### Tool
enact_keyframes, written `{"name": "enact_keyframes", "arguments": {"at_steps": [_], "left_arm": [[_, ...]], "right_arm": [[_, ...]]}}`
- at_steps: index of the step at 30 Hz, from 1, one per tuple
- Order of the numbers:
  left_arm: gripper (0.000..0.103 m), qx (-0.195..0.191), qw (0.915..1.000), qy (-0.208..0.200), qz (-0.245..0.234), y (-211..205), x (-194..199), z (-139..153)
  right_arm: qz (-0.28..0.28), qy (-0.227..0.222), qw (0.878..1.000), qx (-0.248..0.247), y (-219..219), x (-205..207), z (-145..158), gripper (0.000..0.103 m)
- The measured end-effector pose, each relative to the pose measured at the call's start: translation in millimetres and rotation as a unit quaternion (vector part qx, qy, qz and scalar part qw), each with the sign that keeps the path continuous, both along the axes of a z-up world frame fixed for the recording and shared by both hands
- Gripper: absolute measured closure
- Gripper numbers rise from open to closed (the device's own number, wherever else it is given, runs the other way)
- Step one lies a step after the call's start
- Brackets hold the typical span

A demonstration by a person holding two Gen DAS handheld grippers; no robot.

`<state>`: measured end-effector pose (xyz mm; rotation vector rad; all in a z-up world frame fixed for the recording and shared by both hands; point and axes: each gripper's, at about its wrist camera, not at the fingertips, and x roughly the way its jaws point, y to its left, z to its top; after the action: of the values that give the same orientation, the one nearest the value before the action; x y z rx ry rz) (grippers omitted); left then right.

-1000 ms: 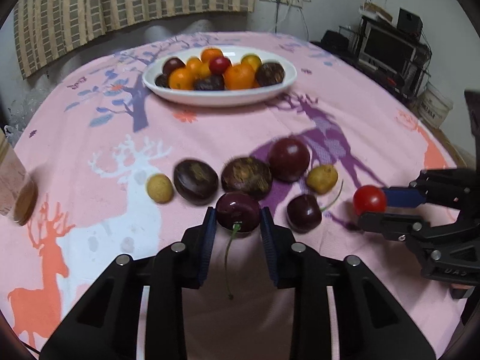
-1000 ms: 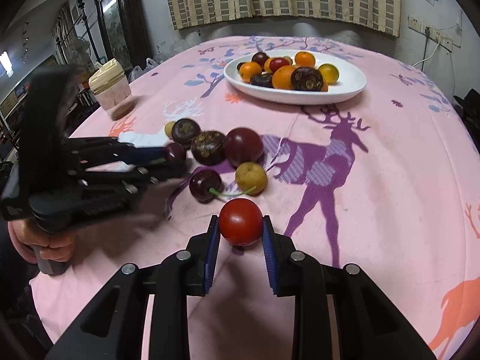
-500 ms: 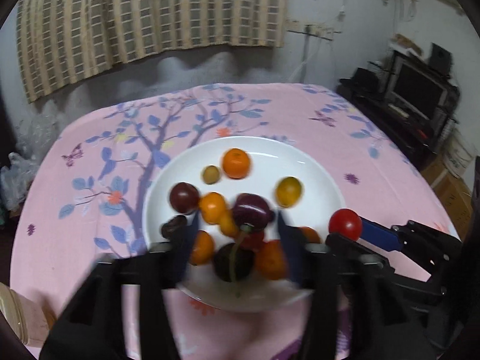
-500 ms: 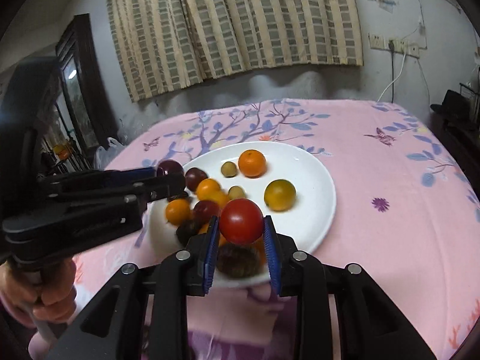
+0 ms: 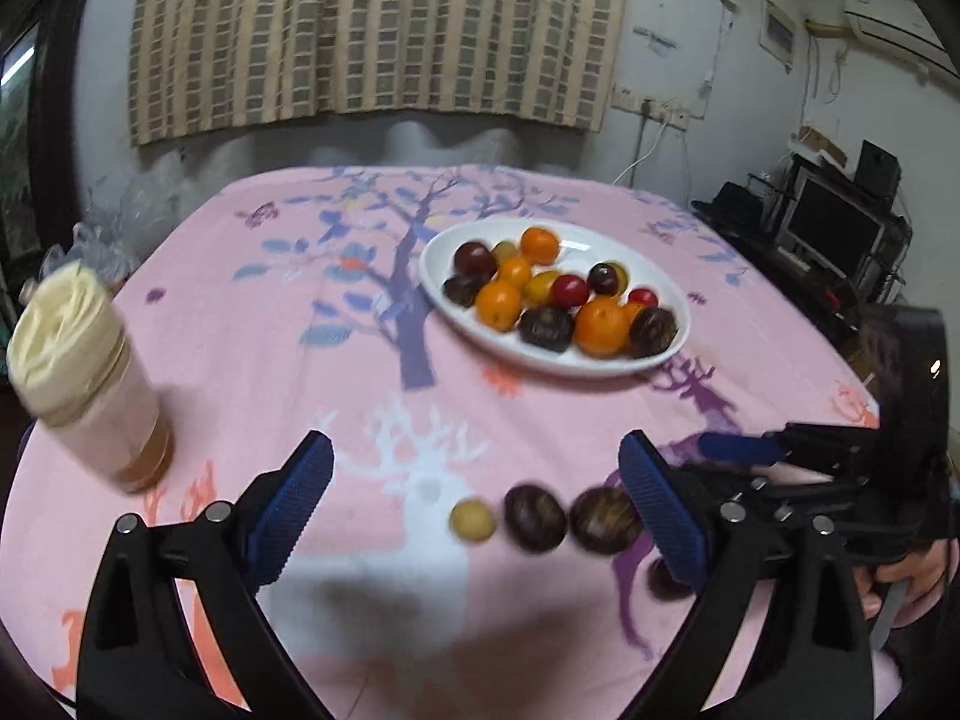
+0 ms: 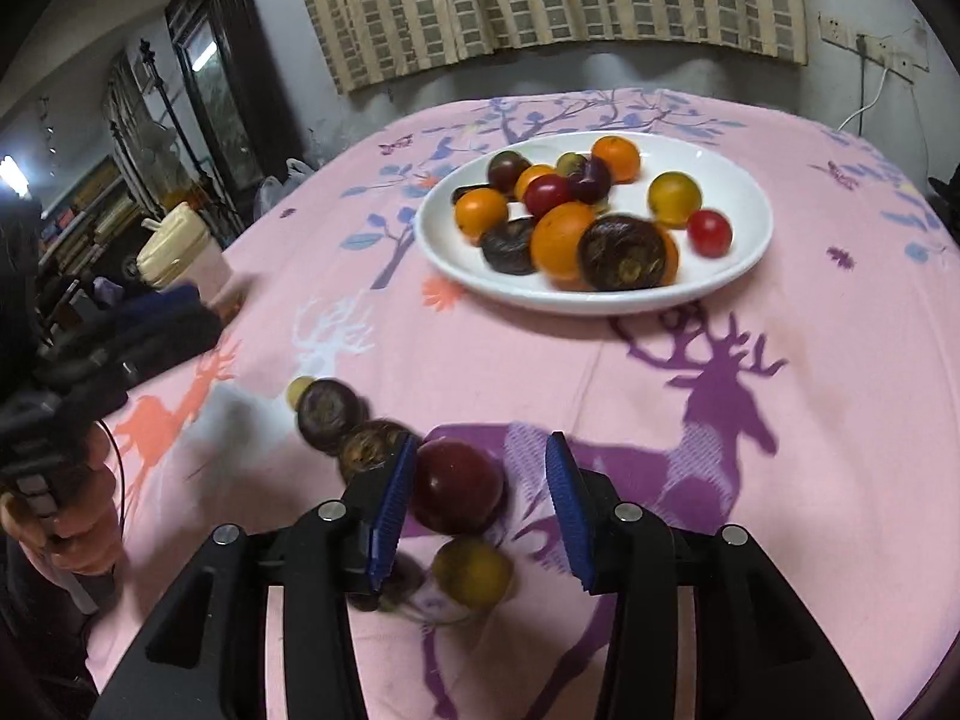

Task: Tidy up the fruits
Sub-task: 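Grasp a red plum with the right tool while the left tool grasps a dark plum, both onto plate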

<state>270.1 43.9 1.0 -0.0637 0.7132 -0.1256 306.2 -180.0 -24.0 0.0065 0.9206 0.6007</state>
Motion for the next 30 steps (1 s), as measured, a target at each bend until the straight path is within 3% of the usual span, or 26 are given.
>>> {"name": "enact_keyframes", "arguments": {"at_steps": [3, 9, 12, 17, 20, 23, 25, 30], "left_arm": [[0.009, -0.012, 0.9995, 0.028, 0.004, 7, -3, -11], [0.009, -0.029, 0.999, 0.025, 0.024, 20, -9, -12], [0.009, -0.025, 0.999, 0.025, 0.026, 20, -8, -12], [0.009, -0.008, 0.9995, 0.023, 0.02, 15, -6, -13], [0.012, 0.013, 0.9992, 0.027, -0.027, -1, -4, -21], [0.036, 0.043, 0.995, 0.032, -0.084, -20, -2, -28], [0.043, 0.071, 0.991, 0.025, -0.111, -28, -2, -30], [0.044, 0.139, 0.9698, 0.012, -0.2, -44, -5, -33]], "right_arm": [[0.011, 0.002, 1.0, 0.002, 5, -7, 2, 0.058], [0.024, 0.003, 0.999, -0.022, 12, -9, -6, 0.056], [0.022, 0.015, 0.999, -0.026, 12, -4, -13, 0.063], [0.019, 0.027, 0.999, -0.009, 9, -3, -16, 0.065], [0.008, 0.017, 0.999, 0.046, -6, -5, 0, 0.065], [0.003, 0.005, 0.998, 0.067, -17, -9, 11, 0.065], [0.004, 0.01, 0.997, 0.072, -22, -10, 11, 0.065], [0.012, 0.02, 0.998, 0.063, -23, -11, 9, 0.064]]}}
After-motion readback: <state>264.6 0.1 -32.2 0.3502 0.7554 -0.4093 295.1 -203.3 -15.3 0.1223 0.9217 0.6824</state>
